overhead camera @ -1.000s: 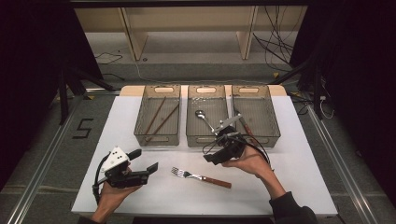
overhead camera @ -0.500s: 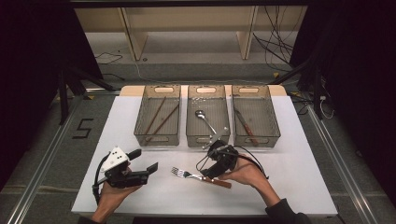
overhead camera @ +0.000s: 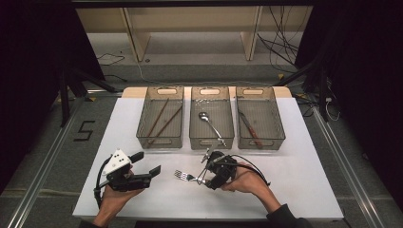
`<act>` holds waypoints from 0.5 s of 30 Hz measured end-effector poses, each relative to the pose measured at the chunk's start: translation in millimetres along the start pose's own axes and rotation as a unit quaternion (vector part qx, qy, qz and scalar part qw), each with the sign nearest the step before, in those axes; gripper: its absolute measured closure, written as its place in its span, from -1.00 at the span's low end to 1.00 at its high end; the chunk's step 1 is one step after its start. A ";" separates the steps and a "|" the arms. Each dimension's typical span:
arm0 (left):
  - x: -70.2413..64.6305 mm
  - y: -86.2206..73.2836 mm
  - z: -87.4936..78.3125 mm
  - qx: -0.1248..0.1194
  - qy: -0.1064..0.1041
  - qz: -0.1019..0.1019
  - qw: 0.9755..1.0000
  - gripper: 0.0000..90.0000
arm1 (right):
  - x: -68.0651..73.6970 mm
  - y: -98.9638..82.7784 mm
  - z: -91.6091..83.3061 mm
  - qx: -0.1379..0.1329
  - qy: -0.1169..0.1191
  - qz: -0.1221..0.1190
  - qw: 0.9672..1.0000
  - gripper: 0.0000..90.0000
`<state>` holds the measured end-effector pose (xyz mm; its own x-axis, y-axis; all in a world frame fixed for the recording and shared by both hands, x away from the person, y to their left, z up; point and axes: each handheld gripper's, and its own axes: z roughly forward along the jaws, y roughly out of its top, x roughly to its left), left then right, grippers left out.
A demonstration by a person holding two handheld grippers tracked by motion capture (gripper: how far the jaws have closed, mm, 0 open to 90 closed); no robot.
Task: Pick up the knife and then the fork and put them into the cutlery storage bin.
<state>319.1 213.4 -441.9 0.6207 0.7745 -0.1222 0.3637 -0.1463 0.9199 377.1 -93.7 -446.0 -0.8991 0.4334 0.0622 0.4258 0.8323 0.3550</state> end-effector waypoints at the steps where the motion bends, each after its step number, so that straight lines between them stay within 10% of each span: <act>1: 0.0 0.0 0.0 0.000 0.000 0.000 1.000 -0.65 | 0.5 0.0 1.5 0.004 0.002 0.001 1.000 0.02; 15: 0.0 -0.1 0.0 0.000 0.000 0.000 1.000 -0.65 | 4.3 -0.2 12.2 0.028 -0.008 -0.021 0.999 0.40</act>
<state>319.1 213.4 -441.9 0.6206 0.7744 -0.1229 0.3635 -0.1453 0.9202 374.4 -87.9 -457.2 -0.9149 0.4024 0.0329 0.3927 0.8679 0.3042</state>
